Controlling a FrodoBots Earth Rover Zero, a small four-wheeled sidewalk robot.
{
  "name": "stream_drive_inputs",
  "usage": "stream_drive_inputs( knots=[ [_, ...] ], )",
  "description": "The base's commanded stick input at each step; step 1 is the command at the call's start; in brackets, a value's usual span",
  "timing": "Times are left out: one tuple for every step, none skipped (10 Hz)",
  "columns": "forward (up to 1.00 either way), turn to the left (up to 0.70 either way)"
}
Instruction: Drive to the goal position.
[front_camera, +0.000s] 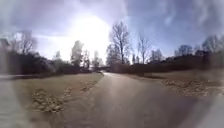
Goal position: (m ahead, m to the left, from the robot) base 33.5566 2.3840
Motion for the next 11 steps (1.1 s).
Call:
stream_drive_inputs(
  knots=[
    [0.85, 0.04],
    [0.85, 0.05],
    [0.85, 0.05],
    [0.85, 0.05],
    [0.85, 0.05],
    [0.85, 0.05],
    [0.85, 0.06],
    [0.85, 0.06],
    [0.85, 0.06],
    [0.85, 0.06],
    [0.85, 0.07]
  ],
)
